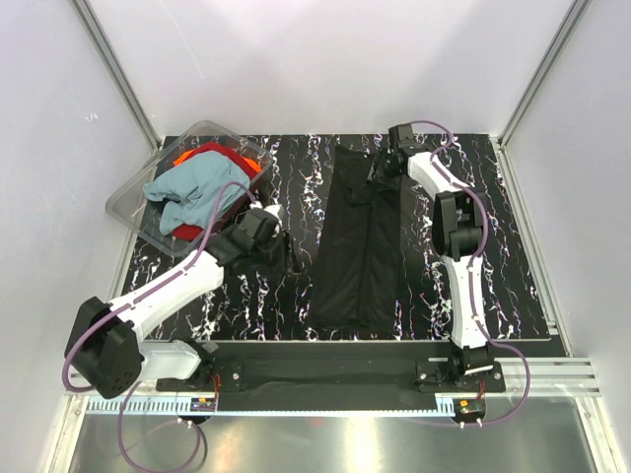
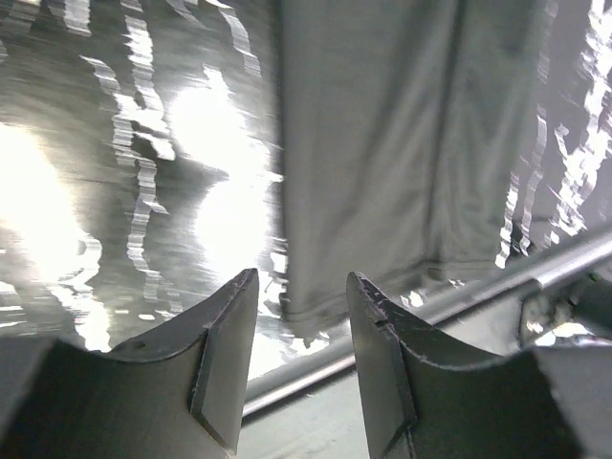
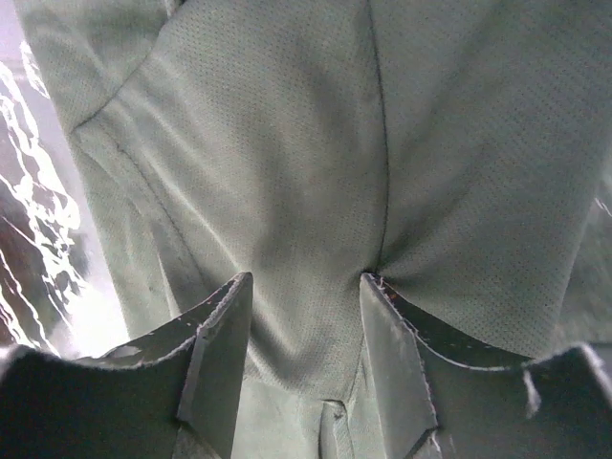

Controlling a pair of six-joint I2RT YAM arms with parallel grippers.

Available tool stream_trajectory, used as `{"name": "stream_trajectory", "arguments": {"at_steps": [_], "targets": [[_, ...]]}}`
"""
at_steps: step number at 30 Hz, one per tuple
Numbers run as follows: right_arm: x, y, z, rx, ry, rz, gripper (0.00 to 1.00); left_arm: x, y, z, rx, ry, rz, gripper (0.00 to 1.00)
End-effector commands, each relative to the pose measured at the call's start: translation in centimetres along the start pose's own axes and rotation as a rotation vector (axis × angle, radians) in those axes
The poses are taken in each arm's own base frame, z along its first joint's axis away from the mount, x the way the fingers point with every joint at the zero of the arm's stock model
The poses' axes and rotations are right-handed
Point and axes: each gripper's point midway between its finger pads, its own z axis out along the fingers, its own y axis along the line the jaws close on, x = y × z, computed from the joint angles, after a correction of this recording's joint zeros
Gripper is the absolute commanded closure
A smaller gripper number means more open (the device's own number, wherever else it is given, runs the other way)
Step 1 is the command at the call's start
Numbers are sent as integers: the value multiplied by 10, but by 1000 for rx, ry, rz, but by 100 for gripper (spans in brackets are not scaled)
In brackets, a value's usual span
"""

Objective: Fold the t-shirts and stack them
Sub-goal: Fold the tshirt

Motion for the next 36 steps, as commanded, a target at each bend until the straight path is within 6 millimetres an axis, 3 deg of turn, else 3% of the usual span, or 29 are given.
{"name": "stream_trajectory", "arguments": {"at_steps": [1,7,12,17,18,25,26,27,29,30,31,32,33,34,35,36], "targets": [[8,-9,22,54,23,-53,44,-18,15,-6,-32,-19,29,53],[2,4,44,9,19,-58,45,-19,25,1,-38,8,46,53],[-13,35,37,-61,-9,-90,45,-5,12,8,52,68,38,53],[-32,54,-2,-84,-51,-84,42,17,1,17,169,121,-14,52],[-42,62,-19,-99,-81,-88,41,20,-1,17,186,133,-26,53],[-51,77,-82,-114,-107,-96,30,36,-1,13,228,156,-26,53],[-45,76,-87,-109,-88,-86,29,37,-1,11,234,156,-22,52],[-46,80,-109,-120,-96,-82,28,39,-2,10,249,162,-20,52],[-21,73,-117,-111,-27,-55,25,47,-12,6,328,191,-12,52],[-20,77,-140,-128,-39,-51,25,47,-18,5,364,191,-15,51],[4,63,-135,-94,24,-16,26,53,-16,6,373,207,-28,51],[6,65,-160,-108,2,-4,26,54,-18,4,381,207,-40,51],[17,60,-164,-100,19,9,26,53,-18,5,384,197,-40,51],[50,42,-156,-66,100,50,27,54,-17,5,381,192,-41,51],[55,44,-175,-93,77,56,28,54,-16,5,375,189,-48,50],[68,38,-178,-87,97,71,30,54,-16,6,377,187,-48,50]]}}
